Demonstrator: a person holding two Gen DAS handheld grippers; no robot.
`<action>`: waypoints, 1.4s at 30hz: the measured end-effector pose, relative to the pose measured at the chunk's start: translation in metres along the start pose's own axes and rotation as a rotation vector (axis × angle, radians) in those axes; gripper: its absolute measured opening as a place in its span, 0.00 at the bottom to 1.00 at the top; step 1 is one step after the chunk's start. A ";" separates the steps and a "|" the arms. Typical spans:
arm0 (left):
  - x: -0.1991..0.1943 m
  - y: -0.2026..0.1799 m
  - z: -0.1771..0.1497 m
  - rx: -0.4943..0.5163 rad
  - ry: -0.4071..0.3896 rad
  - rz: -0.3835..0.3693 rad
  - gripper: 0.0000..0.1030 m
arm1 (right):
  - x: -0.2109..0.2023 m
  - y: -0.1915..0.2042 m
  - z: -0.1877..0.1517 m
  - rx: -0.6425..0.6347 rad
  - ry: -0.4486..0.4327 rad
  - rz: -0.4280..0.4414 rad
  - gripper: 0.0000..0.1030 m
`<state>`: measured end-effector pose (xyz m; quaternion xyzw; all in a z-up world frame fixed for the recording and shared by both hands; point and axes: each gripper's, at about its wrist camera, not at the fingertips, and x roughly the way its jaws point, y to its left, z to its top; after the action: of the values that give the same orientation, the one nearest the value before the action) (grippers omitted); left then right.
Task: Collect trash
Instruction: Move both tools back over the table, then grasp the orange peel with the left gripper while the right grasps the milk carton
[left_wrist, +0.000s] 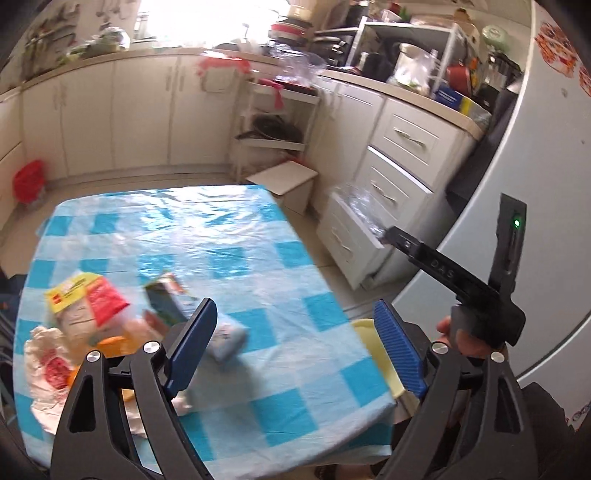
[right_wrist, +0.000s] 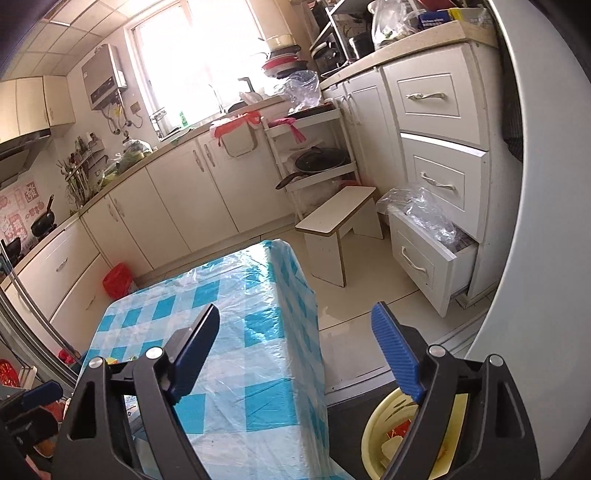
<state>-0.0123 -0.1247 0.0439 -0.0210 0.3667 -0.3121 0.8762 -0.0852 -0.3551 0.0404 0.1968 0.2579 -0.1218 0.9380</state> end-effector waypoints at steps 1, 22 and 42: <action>0.002 0.006 -0.001 -0.017 -0.006 0.003 0.80 | 0.004 0.007 -0.002 -0.017 0.008 0.003 0.79; -0.056 0.166 -0.036 -0.277 -0.089 0.259 0.81 | 0.016 0.071 -0.015 -0.152 0.085 0.118 0.81; 0.005 0.168 -0.054 -0.150 0.105 0.261 0.74 | 0.050 0.149 -0.078 -0.375 0.331 0.315 0.81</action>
<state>0.0443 0.0185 -0.0432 -0.0221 0.4340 -0.1678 0.8849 -0.0285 -0.1941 -0.0022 0.0749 0.3919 0.1089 0.9105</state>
